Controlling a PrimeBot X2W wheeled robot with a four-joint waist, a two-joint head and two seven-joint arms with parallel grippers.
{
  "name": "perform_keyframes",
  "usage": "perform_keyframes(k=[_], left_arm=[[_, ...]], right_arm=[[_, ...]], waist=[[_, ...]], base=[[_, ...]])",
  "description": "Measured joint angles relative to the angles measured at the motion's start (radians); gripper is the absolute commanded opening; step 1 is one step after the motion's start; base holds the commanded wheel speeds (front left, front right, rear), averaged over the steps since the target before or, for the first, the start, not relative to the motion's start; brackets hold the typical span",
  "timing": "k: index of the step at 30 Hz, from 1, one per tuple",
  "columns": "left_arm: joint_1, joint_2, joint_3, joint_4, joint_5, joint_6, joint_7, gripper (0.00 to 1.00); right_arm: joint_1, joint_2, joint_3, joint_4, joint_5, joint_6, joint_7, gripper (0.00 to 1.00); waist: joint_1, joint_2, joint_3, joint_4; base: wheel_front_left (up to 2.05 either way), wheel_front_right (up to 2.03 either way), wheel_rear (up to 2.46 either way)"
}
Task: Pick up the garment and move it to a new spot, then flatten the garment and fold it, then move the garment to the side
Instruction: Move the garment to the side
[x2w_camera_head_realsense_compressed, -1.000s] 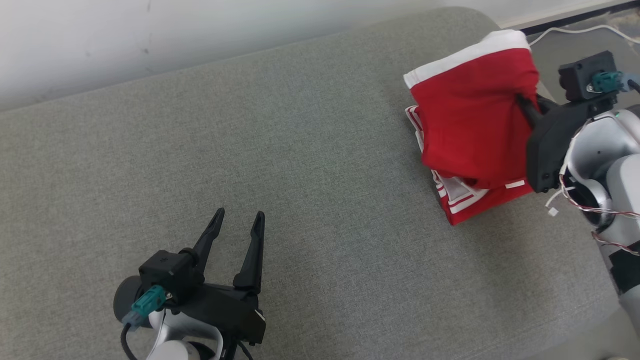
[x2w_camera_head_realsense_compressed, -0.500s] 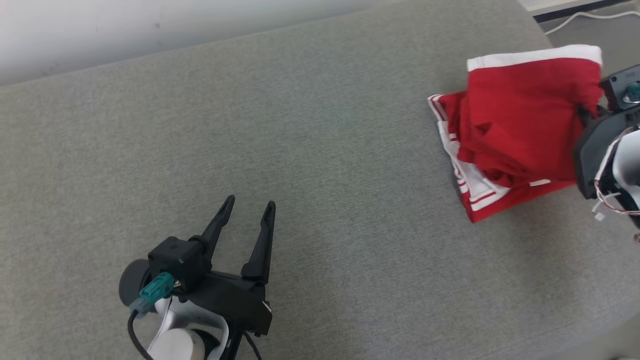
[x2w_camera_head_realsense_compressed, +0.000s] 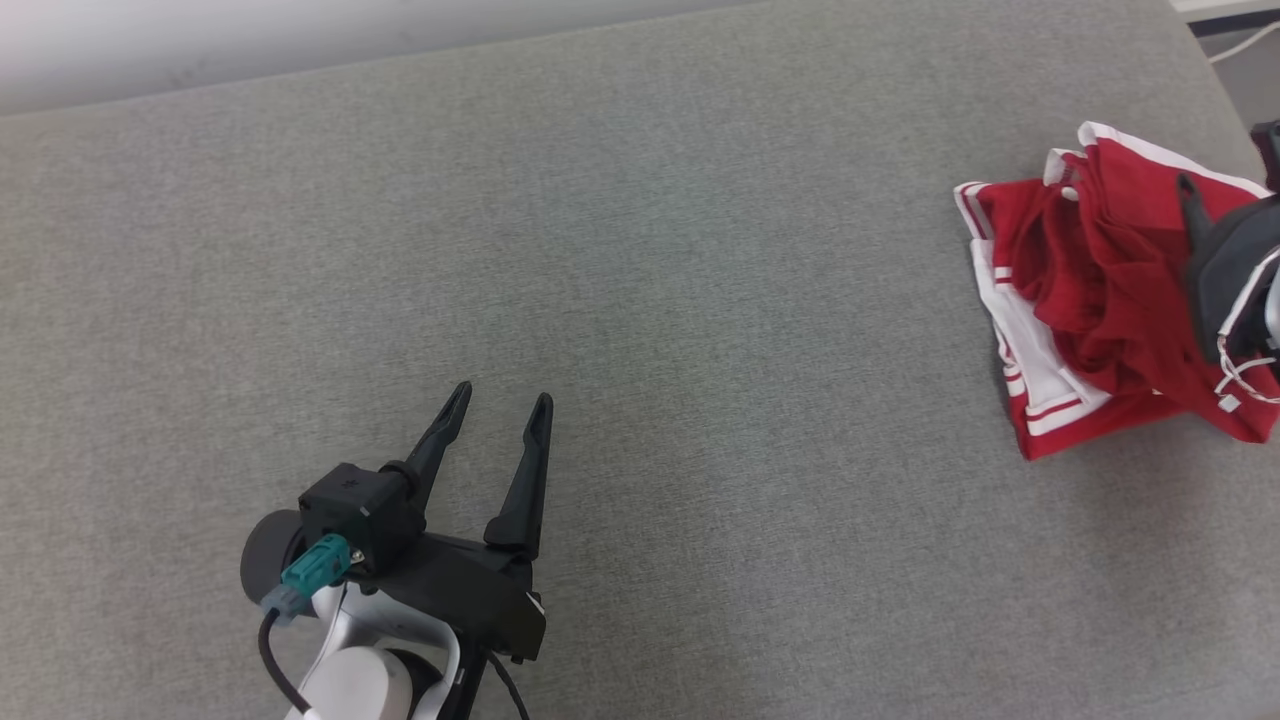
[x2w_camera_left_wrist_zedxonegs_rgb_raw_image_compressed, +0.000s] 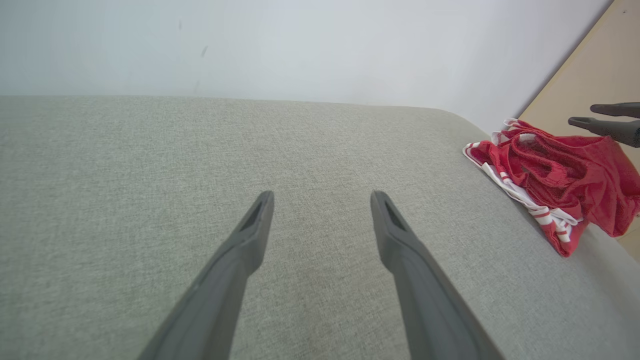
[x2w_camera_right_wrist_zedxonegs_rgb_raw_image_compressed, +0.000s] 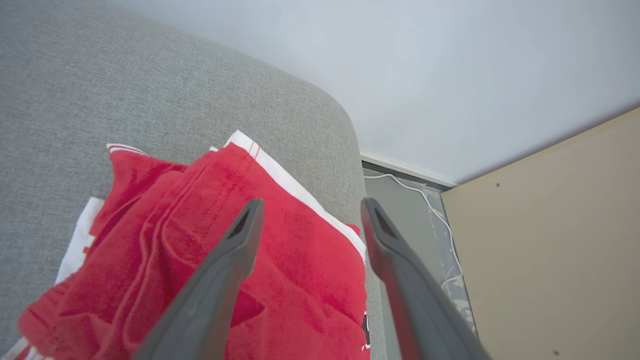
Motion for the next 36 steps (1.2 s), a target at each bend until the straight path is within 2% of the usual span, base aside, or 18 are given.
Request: perform_keyframes(k=[9, 15, 19, 23, 26, 29, 36], left_arm=[[0.0, -0.004, 0.014, 0.03, -0.009, 0.0, -0.018, 1.0], [0.005, -0.006, 0.02, 0.055, -0.015, 0.001, -0.037, 1.0], [0.021, -0.007, 0.022, 0.068, -0.018, 0.002, -0.055, 1.0], [0.034, -0.008, 0.022, 0.075, -0.017, 0.003, -0.084, 1.0], [0.052, -0.008, 0.027, 0.075, -0.016, 0.011, -0.099, 1.0], [0.07, -0.007, 0.031, 0.074, -0.016, 0.012, -0.111, 1.0], [0.088, 0.008, 0.029, 0.05, 0.004, 0.019, -0.138, 1.0]], right_arm=[[-0.004, 0.051, 0.021, 0.005, -0.004, -0.003, -0.096, 1.0], [0.078, 0.082, 0.02, -0.013, -0.001, -0.026, -0.162, 1.0], [0.134, 0.097, 0.001, -0.067, 0.013, -0.059, -0.227, 1.0], [0.236, 0.122, -0.057, -0.157, 0.054, -0.121, -0.321, 1.0], [0.317, 0.156, -0.101, -0.214, 0.084, -0.147, -0.379, 1.0], [0.394, 0.196, -0.14, -0.267, 0.122, -0.16, -0.429, 1.0], [0.524, 0.258, -0.187, -0.379, 0.165, -0.166, -0.528, 1.0]], waist=[[0.0, -0.0001, -0.022, 0.019], [0.0, -0.0001, -0.059, 0.02], [-0.0001, -0.0002, -0.092, 0.019], [-0.0001, -0.0002, -0.141, 0.019], [-0.0001, -0.0003, -0.172, 0.021], [-0.0002, -0.0002, -0.203, 0.024], [-0.0002, -0.0003, -0.259, 0.043]], base=[[0.0, 0.0, 0.0], [0.0, 0.0, 0.0], [0.0, 0.0, 0.0], [0.0, 0.0, 0.0], [0.0, 0.0, 0.0], [0.0, 0.0, 0.0], [0.0, 0.0, 0.0]])
